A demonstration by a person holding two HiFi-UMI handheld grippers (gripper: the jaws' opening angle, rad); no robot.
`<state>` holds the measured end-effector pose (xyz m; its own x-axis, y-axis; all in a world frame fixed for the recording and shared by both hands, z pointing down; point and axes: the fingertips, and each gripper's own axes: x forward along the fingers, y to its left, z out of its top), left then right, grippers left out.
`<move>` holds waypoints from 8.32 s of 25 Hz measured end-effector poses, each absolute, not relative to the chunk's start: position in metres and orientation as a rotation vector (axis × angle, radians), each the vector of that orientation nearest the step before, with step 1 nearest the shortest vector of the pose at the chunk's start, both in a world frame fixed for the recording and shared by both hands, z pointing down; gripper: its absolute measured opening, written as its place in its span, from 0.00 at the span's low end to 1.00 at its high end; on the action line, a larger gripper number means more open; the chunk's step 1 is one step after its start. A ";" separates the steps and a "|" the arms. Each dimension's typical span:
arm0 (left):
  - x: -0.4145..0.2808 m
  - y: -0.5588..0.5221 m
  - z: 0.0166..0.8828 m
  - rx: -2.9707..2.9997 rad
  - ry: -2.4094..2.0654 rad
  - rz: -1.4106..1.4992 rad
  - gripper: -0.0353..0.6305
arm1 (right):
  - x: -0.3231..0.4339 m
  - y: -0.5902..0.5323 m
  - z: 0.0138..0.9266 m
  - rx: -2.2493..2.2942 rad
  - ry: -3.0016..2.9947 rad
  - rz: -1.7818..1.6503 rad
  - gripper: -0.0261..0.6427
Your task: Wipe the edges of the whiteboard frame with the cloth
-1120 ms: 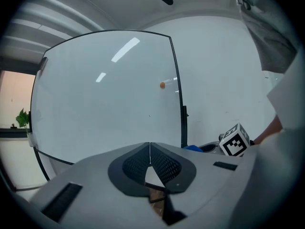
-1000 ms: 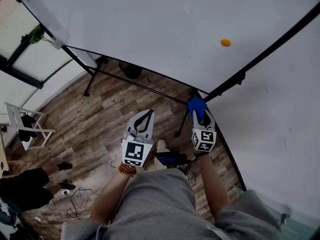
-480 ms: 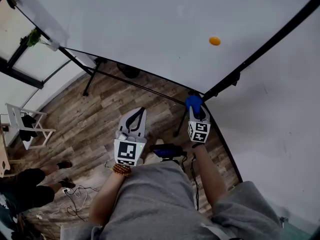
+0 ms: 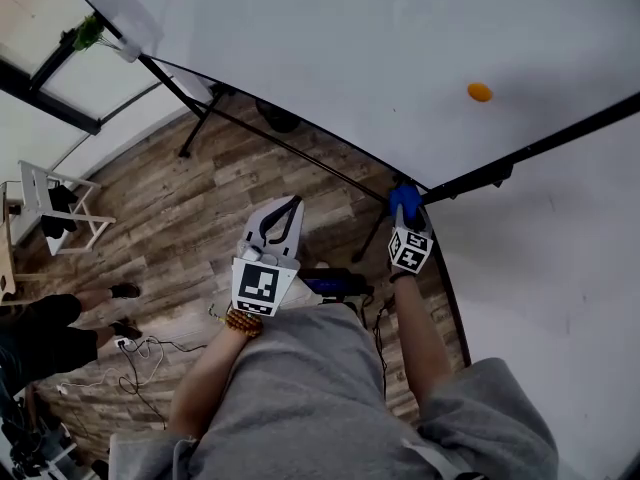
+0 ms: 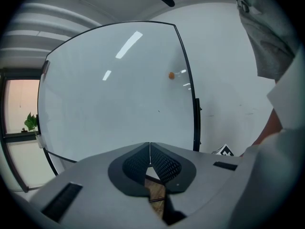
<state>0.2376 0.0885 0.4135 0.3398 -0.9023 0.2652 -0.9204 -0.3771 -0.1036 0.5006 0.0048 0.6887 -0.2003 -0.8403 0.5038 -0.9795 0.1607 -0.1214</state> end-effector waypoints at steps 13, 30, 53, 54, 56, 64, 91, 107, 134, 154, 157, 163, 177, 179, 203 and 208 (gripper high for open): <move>0.226 0.059 0.416 2.495 -1.718 0.434 0.07 | 0.506 -0.028 0.704 1.830 -1.995 0.623 0.29; 0.246 0.044 0.425 2.524 -1.654 0.444 0.07 | 0.524 -0.038 0.703 1.983 -1.886 0.735 0.28; 0.224 0.036 0.423 2.522 -1.651 0.417 0.07 | 0.500 -0.044 0.692 2.036 -1.963 0.898 0.28; 0.223 0.036 0.423 2.525 -1.647 0.418 0.07 | 0.498 -0.044 0.692 2.037 -1.966 0.906 0.28; 0.223 0.035 0.423 2.526 -1.636 0.421 0.07 | 0.496 -0.044 0.693 2.036 -1.971 0.916 0.28; 0.207 0.026 0.418 2.526 -1.642 0.422 0.07 | 0.481 -0.048 0.690 2.024 -1.983 0.931 0.28; 0.160 0.000 0.427 2.536 -1.569 0.397 0.07 | 0.437 -0.064 0.689 2.040 -1.941 0.983 0.28; 0.123 -0.017 0.432 2.576 -1.431 0.384 0.07 | 0.412 -0.069 0.686 2.016 -1.908 0.895 0.28; 0.166 -0.093 0.452 2.720 -1.185 0.466 0.07 | 0.378 -0.078 0.683 1.888 -2.057 0.716 0.28; 0.175 -0.096 0.469 2.699 -1.168 0.537 0.07 | 0.369 -0.080 0.684 1.869 -2.155 0.752 0.28; 0.172 -0.096 0.474 2.680 -1.169 0.551 0.07 | 0.367 -0.080 0.682 1.871 -2.162 0.759 0.28; 0.177 -0.095 0.475 2.681 -1.162 0.551 0.07 | 0.365 -0.081 0.682 1.869 -2.181 0.767 0.28; 0.166 -0.098 0.479 2.663 -1.161 0.584 0.07 | 0.345 -0.088 0.681 1.853 -2.230 0.799 0.28; 0.163 -0.099 0.480 2.659 -1.161 0.581 0.07 | 0.340 -0.089 0.680 1.847 -2.232 0.807 0.28; 0.100 -0.106 0.481 2.579 -1.268 0.524 0.07 | 0.291 -0.104 0.680 1.769 -2.253 0.861 0.28; 0.090 -0.105 0.482 2.558 -1.296 0.524 0.07 | 0.282 -0.108 0.679 1.761 -2.259 0.880 0.28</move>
<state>0.0899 -0.1045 0.4820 0.5459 -0.7299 0.4114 -0.8106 -0.5843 0.0390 0.2819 -0.1075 0.6790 -0.3022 -0.8391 0.4524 -0.9239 0.1411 -0.3556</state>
